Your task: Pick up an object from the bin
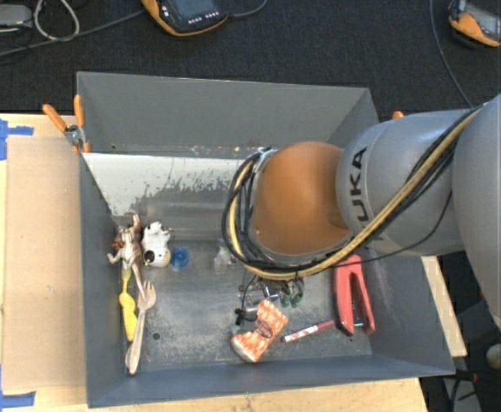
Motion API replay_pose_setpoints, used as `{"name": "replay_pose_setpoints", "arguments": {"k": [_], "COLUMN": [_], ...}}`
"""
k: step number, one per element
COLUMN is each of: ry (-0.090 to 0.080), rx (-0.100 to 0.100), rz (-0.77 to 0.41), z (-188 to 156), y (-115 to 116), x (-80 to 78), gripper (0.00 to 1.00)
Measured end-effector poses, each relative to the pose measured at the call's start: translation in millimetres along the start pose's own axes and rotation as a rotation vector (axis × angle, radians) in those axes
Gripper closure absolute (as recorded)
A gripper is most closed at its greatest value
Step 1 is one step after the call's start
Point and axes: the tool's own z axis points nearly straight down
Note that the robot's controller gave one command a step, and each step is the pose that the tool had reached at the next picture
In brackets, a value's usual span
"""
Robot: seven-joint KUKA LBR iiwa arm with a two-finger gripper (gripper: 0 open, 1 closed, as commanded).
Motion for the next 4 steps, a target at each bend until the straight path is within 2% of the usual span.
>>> {"name": "replay_pose_setpoints", "arguments": {"k": [1, 2, 3, 4], "ry": [-0.004, 0.007, -0.005, -0.017], "rx": [-0.003, 0.001, -0.003, -0.003], "rz": [0.272, 0.030, -0.016, -0.336], "z": [-6, 14, 39, 55], "y": [69, 29, 51, -30], "x": [-62.0, -15.6, -52.0, 12.6], "gripper": [0.00, 0.00, 0.00, 1.00]}}
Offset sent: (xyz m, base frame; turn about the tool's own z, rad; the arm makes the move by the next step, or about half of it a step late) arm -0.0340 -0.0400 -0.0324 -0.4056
